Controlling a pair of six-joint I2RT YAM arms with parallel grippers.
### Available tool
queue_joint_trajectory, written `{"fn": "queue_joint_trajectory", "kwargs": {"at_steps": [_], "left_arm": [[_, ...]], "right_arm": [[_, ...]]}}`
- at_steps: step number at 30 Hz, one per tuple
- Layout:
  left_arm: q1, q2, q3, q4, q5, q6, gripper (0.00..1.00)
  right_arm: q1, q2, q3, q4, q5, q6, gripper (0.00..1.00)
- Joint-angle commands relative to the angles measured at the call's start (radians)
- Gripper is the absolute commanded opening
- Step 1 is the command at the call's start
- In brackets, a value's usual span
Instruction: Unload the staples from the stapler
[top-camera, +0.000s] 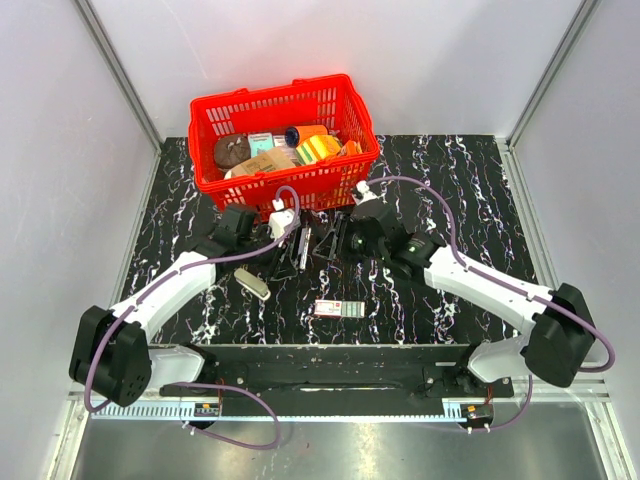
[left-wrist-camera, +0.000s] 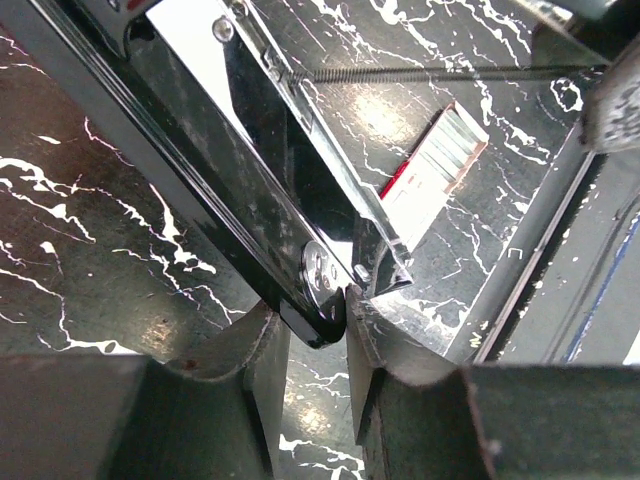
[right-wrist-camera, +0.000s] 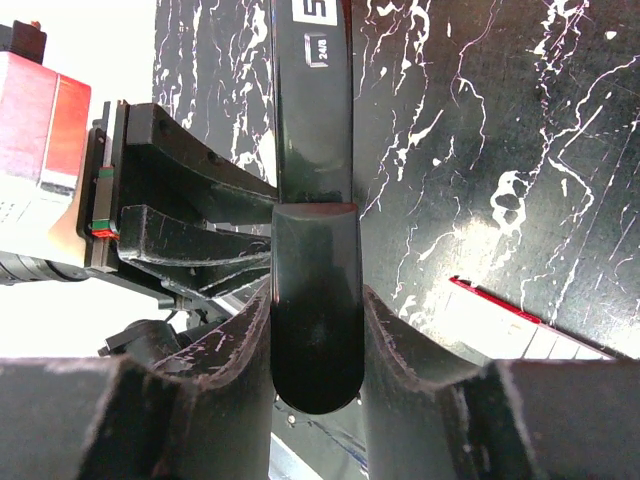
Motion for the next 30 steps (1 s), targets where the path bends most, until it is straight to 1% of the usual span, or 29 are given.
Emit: {"fn": "queue_joint_trajectory", "kwargs": {"at_steps": [1, 7, 8, 20, 25, 30], "left_arm": [[-0.014, -0.045, 0.037, 0.044, -0.048, 0.103, 0.00], [-0.014, -0.060, 0.029, 0.047, -0.091, 0.149, 0.00], [-0.014, -0.060, 0.029, 0.045, -0.094, 0.157, 0.00], [-0.015, -0.071, 0.037, 0.025, -0.104, 0.194, 0.00], [-0.014, -0.078, 0.028, 0.030, -0.157, 0.248, 0.00], [-0.023, -0.091, -0.006, 0.082, -0.269, 0.320, 0.00]], "right_arm": [[0.012, -0.063, -0.006, 0.059, 0.024, -0.022, 0.00], [0.012, -0.075, -0.044, 0.043, 0.041, -0.047, 0.00], [0.012, -0.075, -0.050, 0.040, 0.070, -0.051, 0.00], [0.008, -0.065, -0.085, 0.036, 0.098, -0.091, 0.00], [0.004, -0.077, -0.096, 0.016, 0.121, -0.108, 0.00], [-0.010, -0.082, -0.105, 0.003, 0.125, -0.145, 0.00]]}}
